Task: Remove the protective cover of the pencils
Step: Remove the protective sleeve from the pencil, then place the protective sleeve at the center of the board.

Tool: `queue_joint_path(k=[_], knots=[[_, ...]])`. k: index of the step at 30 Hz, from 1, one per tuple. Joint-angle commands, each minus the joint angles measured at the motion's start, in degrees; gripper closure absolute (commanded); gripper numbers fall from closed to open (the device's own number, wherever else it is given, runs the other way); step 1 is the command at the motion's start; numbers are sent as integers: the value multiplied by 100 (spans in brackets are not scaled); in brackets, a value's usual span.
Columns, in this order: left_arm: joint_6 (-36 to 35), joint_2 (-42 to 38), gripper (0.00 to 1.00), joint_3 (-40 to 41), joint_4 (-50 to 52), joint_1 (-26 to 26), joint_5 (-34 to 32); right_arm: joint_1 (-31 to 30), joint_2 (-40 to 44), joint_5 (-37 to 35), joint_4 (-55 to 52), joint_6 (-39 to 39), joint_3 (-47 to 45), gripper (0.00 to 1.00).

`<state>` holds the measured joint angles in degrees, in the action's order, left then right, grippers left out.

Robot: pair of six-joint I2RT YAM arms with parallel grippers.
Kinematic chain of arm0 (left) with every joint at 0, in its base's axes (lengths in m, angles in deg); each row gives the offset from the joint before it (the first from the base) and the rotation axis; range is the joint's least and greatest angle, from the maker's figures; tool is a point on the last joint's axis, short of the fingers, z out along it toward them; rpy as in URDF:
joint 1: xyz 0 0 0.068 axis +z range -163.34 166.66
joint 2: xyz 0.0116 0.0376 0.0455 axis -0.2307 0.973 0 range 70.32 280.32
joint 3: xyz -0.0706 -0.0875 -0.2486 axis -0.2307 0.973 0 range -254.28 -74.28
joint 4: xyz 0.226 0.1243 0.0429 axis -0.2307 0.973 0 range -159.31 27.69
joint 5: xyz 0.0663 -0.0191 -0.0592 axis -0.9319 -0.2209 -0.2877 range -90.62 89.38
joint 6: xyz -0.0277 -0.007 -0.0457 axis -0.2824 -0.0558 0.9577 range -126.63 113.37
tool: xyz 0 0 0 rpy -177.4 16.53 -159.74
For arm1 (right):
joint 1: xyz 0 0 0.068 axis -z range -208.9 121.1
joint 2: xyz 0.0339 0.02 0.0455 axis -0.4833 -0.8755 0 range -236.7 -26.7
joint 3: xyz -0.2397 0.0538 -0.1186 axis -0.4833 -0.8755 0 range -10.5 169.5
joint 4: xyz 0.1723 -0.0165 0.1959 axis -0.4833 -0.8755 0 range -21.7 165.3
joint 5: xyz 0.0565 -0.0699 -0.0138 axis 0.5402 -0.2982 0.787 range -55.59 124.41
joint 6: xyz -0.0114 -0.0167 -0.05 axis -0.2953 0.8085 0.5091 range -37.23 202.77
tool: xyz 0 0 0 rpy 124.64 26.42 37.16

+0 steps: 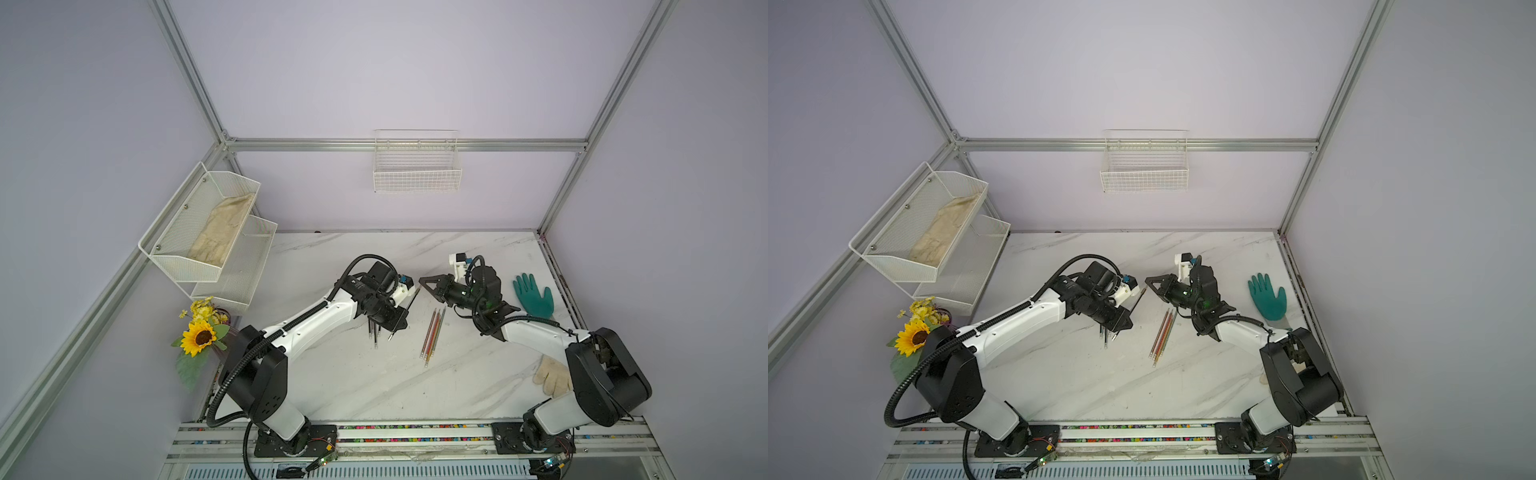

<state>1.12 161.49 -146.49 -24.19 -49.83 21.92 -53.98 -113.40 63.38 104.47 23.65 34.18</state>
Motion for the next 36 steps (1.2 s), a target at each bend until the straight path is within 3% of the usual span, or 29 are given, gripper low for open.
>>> queue_joint_path(k=[1, 15, 20, 29, 36], knots=[[-132, -214, 100, -336, -72, -6, 163, 95, 38, -54, 123, 20, 117, 100], [-89, -223, 100, -285, -73, -4, 73, 1672, 54, 288, -34, 257, -80, 100], [-76, -240, 100, -274, -66, -7, 7, 2103, -152, -848, -2535, 1454, 634, 100], [-73, -250, 100, -285, -67, -7, 63, 2853, -410, -802, -3134, 2105, 460, 95], [-79, -223, 100, -294, -69, -7, 77, 3233, -868, -238, -3196, 2612, 286, 92]])
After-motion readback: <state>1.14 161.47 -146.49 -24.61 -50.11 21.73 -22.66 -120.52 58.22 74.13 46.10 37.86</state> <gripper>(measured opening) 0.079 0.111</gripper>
